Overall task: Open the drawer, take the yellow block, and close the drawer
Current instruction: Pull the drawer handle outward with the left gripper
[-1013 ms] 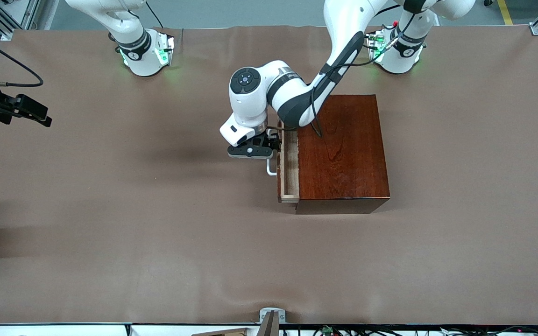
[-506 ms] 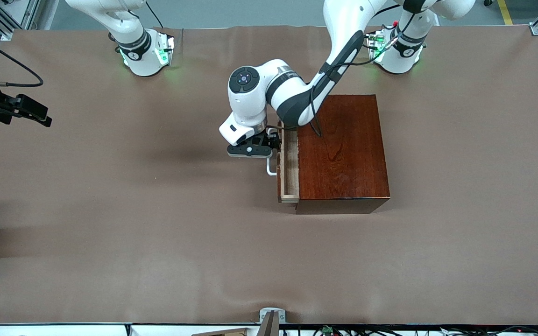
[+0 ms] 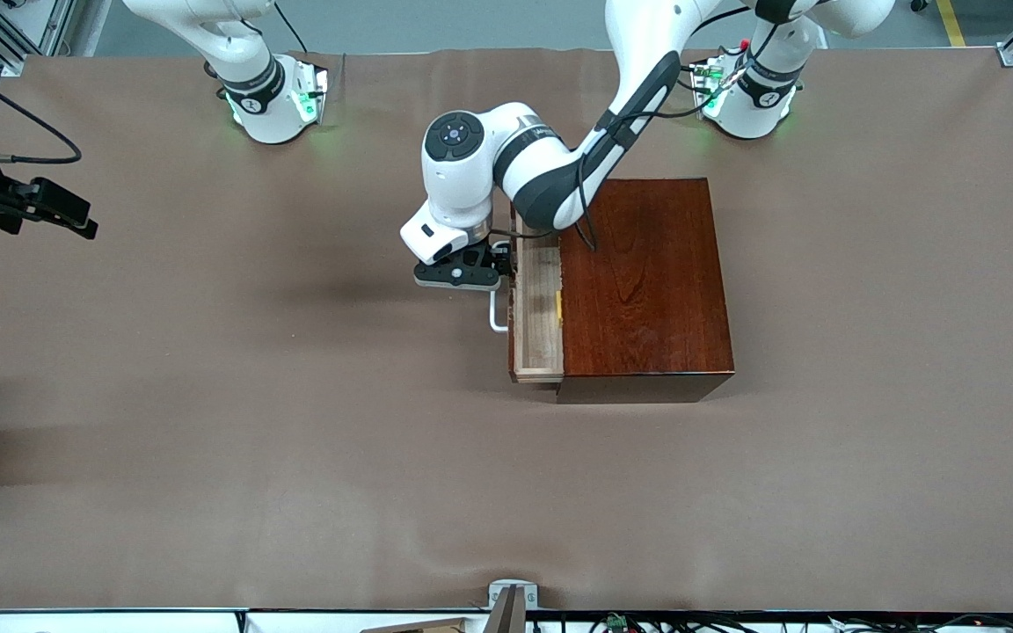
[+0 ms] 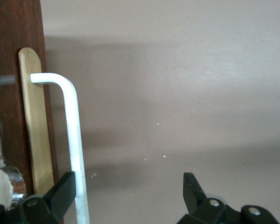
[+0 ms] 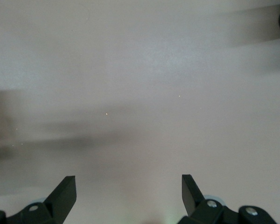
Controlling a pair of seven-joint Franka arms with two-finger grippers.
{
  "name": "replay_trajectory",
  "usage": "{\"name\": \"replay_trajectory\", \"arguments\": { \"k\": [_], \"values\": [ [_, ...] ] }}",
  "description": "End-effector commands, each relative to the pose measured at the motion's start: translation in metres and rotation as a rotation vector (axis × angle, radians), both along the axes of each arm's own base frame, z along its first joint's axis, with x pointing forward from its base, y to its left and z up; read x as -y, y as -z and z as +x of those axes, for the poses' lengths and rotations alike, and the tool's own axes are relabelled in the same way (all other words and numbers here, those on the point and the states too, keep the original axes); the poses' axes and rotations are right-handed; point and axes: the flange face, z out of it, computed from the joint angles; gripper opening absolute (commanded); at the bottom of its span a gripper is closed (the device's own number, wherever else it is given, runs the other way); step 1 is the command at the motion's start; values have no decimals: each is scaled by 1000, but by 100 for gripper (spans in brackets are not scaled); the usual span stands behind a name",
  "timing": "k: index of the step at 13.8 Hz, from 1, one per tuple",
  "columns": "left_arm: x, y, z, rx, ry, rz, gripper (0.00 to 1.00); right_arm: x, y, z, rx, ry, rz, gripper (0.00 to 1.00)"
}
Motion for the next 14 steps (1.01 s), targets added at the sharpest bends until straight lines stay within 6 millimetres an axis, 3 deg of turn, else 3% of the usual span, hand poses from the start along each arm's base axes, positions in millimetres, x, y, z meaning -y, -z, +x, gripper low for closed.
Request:
{"name": "replay_trajectory", "arguments": {
  "k": [1, 6, 10, 14],
  "values": [
    [7, 5, -1, -5, -5, -25, 100, -1, -2, 0, -2, 9, -14, 100],
    [6, 2, 0, 0, -8, -24, 100, -1, -2, 0, -2, 9, -14, 100],
    [1, 22, -4, -18, 2, 14, 100, -1, -3, 0, -1, 9, -14, 100],
    [-3, 21, -2, -23, -6, 24, 100, -1, -3, 0, -1, 9, -14, 100]
  ]
}}
